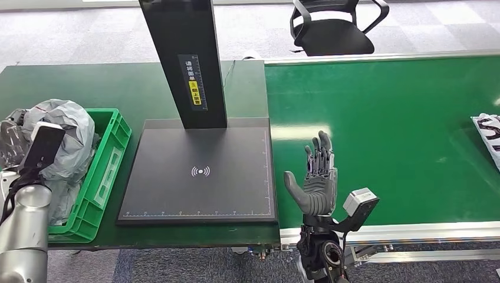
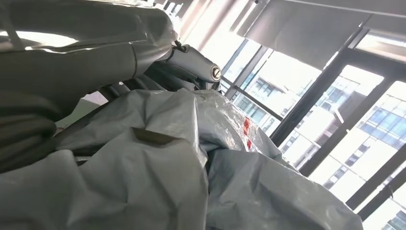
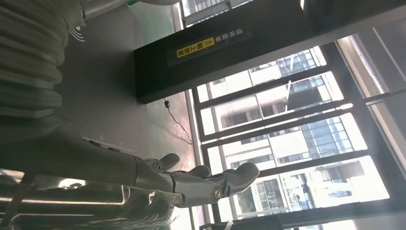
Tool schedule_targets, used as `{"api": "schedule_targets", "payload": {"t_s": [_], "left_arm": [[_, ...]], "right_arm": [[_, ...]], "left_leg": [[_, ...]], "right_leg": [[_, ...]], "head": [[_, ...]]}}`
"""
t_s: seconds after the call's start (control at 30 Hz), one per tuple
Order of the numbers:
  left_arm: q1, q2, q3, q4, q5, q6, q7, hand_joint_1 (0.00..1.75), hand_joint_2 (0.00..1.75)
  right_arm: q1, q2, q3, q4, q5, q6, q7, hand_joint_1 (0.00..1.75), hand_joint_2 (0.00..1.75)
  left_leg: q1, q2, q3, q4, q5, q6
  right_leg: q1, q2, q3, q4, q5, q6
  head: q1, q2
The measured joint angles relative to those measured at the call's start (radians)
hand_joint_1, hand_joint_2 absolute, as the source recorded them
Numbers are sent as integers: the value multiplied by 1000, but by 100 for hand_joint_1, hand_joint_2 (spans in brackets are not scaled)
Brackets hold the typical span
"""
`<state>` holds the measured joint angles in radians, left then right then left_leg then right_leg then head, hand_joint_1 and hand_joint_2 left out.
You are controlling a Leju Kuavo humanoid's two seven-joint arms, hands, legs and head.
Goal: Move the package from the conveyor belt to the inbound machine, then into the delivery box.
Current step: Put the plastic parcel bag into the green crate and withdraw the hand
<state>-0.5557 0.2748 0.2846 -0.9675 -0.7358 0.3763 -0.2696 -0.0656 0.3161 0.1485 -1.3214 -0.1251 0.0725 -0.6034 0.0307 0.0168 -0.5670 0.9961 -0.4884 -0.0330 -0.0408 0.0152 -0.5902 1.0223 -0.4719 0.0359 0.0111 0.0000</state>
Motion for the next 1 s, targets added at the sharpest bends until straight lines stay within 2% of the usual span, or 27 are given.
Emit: {"api": "schedule_targets", "payload": {"t_s": [0.03,0.1,0.33,0.43,0.63,0.8,1.0], "left_arm": [[13,-6,2,-14,-2,-9,1,65,175],[36,-17,5,-42,-6,-30,4,0,175],[74,-32,9,-92,-2,-68,6,0,175],[118,-50,13,-161,13,-84,0,0,175],[161,-63,25,-242,42,-67,-11,0,175],[257,-86,59,-392,179,29,-117,0,175],[430,-168,78,-653,284,161,-260,0,175]], "right_arm": [[0,1,-1,0,0,0,0,0,175],[0,2,-2,0,0,0,1,0,175],[-2,3,-4,3,0,0,1,0,175],[-7,4,-6,13,-1,0,2,0,175],[-11,5,-7,18,-1,0,4,0,175],[-11,6,-9,21,0,0,8,0,175],[-12,11,-11,22,5,-6,13,0,175]], "left_leg": [[0,0,0,0,0,0],[0,0,0,0,0,0],[0,0,0,0,0,0],[0,-1,0,0,0,0],[0,0,0,0,0,0],[0,0,0,0,0,0],[0,0,0,0,-1,0]], "right_leg": [[0,0,0,0,0,0],[0,0,0,0,0,0],[0,0,0,0,0,0],[0,0,1,0,0,0],[0,0,1,0,0,0],[0,0,0,0,0,0],[0,0,0,-1,-1,0]], "head": [[0,0],[0,0],[0,0],[0,0],[0,0],[0,0],[0,0]]}}
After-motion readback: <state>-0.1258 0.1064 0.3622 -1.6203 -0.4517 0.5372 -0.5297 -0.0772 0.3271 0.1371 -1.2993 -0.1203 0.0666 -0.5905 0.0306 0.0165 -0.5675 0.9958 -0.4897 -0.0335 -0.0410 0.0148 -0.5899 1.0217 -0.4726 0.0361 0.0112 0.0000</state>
